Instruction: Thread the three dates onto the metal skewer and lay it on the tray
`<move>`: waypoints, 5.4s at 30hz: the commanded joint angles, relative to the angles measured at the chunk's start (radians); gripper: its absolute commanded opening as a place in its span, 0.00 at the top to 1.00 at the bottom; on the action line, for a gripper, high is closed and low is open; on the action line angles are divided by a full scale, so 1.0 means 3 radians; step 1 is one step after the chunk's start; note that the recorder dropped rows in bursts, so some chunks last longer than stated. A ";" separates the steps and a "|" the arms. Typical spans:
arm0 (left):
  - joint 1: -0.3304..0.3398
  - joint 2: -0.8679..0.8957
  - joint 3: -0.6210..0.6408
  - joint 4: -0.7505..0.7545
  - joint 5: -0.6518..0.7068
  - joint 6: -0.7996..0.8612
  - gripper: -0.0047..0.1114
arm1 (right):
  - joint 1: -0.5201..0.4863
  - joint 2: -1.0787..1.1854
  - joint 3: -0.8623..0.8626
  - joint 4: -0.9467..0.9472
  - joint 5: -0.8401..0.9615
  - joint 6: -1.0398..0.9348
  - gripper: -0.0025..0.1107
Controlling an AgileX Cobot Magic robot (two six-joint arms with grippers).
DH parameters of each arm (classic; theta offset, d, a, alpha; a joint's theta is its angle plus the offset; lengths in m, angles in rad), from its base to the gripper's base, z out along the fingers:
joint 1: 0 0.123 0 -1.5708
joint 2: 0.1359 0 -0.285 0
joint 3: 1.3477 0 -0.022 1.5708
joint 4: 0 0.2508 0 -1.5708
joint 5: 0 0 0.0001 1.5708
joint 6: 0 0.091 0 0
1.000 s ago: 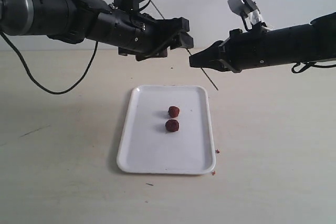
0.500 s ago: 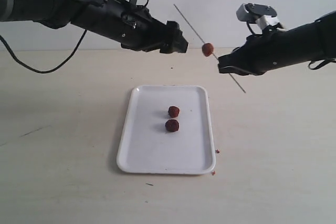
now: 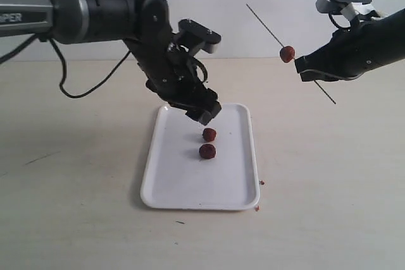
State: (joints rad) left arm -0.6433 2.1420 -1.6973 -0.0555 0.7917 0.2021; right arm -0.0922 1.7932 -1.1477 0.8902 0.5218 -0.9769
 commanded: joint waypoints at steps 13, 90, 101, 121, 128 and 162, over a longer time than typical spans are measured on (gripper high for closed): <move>-0.0343 0.0735 -0.0824 0.0561 0.0725 -0.1455 0.32 | -0.0003 -0.0035 -0.0020 0.0003 0.0020 0.0013 0.98; 0.1684 -0.0081 -0.0824 -0.3148 0.1431 0.0770 0.71 | -0.0003 -0.0035 0.0047 0.0394 0.1195 -0.2167 0.98; 0.1719 -0.0081 -0.0824 -0.3142 0.1431 0.0787 0.71 | -0.0003 -0.0035 0.0047 0.0589 0.1492 -0.2504 0.98; 0.1706 -0.0095 -0.0693 -0.3206 0.1431 0.0787 0.71 | -0.0003 -0.0035 0.0047 0.0653 0.1369 -0.2561 0.98; 0.1676 -0.0163 -0.0693 -0.3209 0.1431 0.0776 0.71 | -0.0003 0.0009 0.0047 0.0627 0.1280 -0.2550 0.98; 0.1676 -0.0163 -0.0601 -0.3049 0.1431 0.0763 0.71 | -0.0011 0.0085 0.0047 0.0809 0.1366 -0.2954 0.98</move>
State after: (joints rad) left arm -0.1386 2.1087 -1.8824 -0.9628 1.2206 0.4309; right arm -0.0922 1.8171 -1.1362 1.1139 0.9162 -1.8506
